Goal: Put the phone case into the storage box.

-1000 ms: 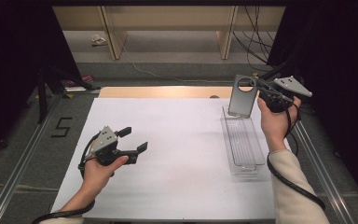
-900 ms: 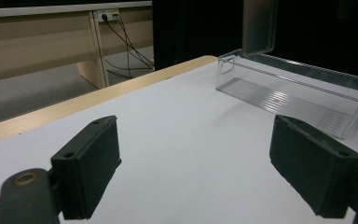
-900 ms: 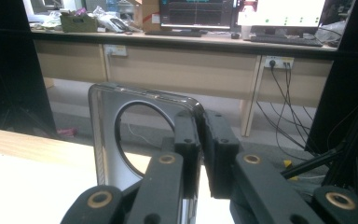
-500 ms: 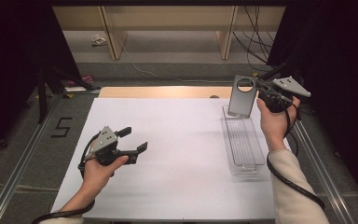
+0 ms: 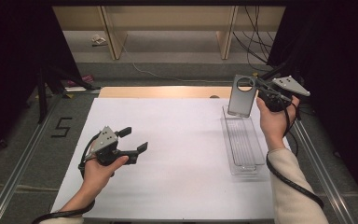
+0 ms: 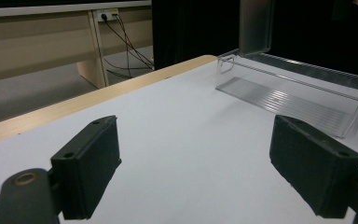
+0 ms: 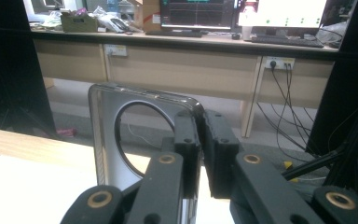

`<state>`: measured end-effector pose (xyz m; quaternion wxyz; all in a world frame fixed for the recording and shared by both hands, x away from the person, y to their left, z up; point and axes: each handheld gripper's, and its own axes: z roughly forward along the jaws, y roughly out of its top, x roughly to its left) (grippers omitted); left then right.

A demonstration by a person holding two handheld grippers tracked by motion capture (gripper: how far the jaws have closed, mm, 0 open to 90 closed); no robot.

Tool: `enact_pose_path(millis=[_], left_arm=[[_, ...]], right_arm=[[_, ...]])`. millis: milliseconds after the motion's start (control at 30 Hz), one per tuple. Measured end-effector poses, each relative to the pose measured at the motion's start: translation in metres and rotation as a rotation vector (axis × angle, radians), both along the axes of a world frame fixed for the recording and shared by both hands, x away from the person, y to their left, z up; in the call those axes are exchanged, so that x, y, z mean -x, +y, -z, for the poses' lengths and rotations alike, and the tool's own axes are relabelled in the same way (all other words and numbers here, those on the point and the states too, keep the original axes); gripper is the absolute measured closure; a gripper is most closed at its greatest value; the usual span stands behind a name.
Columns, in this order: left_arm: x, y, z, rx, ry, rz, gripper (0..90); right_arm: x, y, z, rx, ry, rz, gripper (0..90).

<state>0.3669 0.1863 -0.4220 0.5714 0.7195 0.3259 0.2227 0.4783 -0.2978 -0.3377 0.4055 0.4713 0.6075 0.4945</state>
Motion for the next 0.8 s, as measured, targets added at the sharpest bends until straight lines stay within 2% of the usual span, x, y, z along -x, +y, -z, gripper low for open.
enact_pose_path(millis=[800], left_arm=[[-0.0002,-0.0016,0.0012,0.0,0.005,0.006,15.6]], right_arm=[[-0.0076,0.0016,-0.0012,0.008,0.008,0.007,85.1]])
